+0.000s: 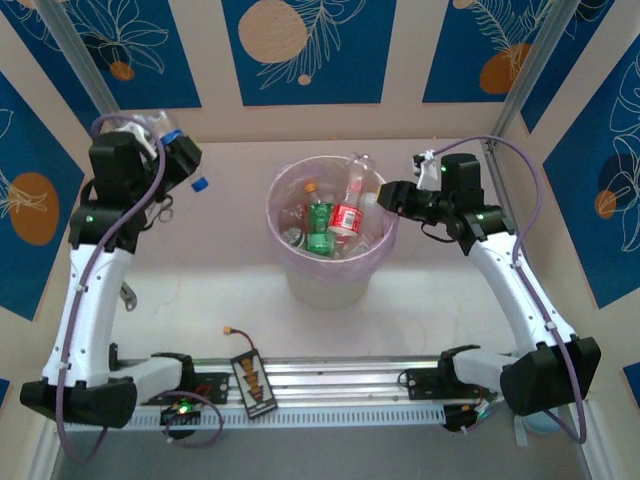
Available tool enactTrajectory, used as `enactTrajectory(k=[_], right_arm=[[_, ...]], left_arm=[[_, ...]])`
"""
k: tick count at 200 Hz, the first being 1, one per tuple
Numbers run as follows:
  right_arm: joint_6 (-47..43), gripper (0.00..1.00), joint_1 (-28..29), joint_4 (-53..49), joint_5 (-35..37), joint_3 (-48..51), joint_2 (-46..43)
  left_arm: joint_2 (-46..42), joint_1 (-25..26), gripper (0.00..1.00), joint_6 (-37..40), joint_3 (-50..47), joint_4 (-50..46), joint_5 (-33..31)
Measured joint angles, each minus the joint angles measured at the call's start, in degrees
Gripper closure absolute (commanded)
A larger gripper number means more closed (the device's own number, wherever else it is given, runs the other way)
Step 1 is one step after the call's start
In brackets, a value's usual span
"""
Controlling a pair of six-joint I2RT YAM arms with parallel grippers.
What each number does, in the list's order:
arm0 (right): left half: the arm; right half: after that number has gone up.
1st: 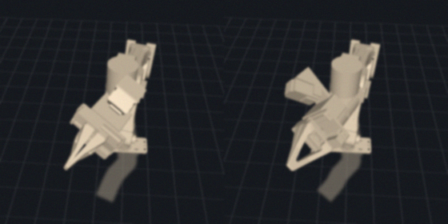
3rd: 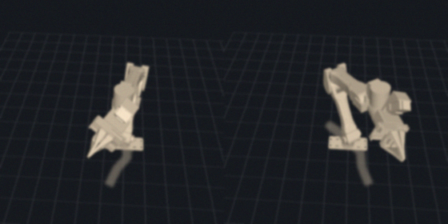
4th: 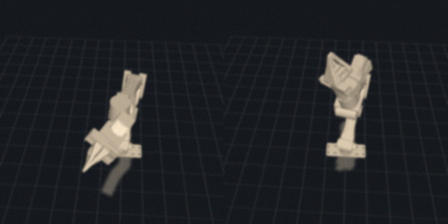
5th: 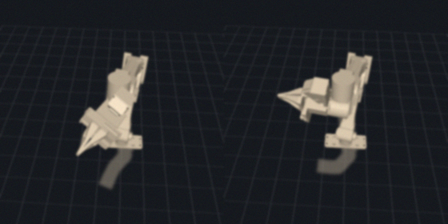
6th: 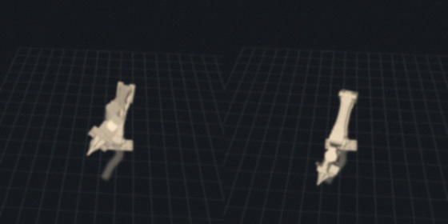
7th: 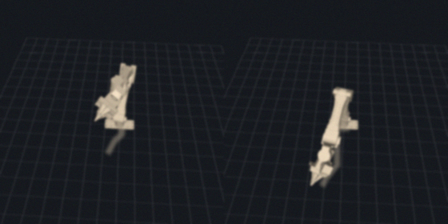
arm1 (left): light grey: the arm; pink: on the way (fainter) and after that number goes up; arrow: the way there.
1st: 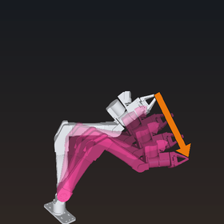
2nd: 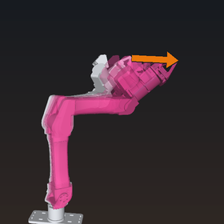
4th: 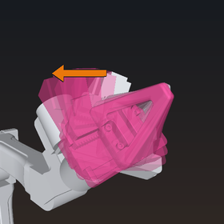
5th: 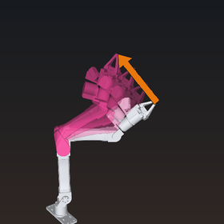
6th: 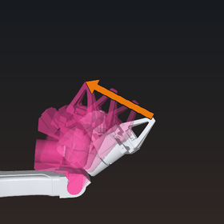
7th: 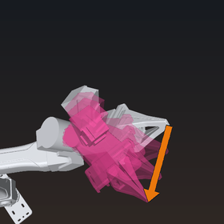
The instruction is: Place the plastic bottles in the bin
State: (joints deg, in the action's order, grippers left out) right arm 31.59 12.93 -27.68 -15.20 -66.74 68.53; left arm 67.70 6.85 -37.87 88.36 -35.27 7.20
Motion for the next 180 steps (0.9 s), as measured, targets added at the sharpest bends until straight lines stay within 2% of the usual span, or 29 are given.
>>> enactTrajectory(k=[36, 76, 134, 180], right_arm=[[-0.2, 0.58, 3.0, -0.5, 3.3, -1.0, 1.1], [-0.9, 0.58, 5.4, -1.9, 8.3, -1.7, 1.1], [-2.1, 0.59, 7.6, -2.8, 13.6, -1.9, 0.6], [-2.6, 0.59, 7.7, -2.8, 13.8, -1.9, 0.6]], left_arm=[[8.0, 5.2, 0.96, 4.3, 16.3, -4.8, 10.1], [16.5, 13.0, 0.98, 7.3, 23.3, -9.3, 18.6], [22.1, 22.8, 1.00, 9.9, 24.3, -20.4, 19.8], [22.5, 25.3, 1.00, 11.7, 26.7, -29.2, 17.7]])
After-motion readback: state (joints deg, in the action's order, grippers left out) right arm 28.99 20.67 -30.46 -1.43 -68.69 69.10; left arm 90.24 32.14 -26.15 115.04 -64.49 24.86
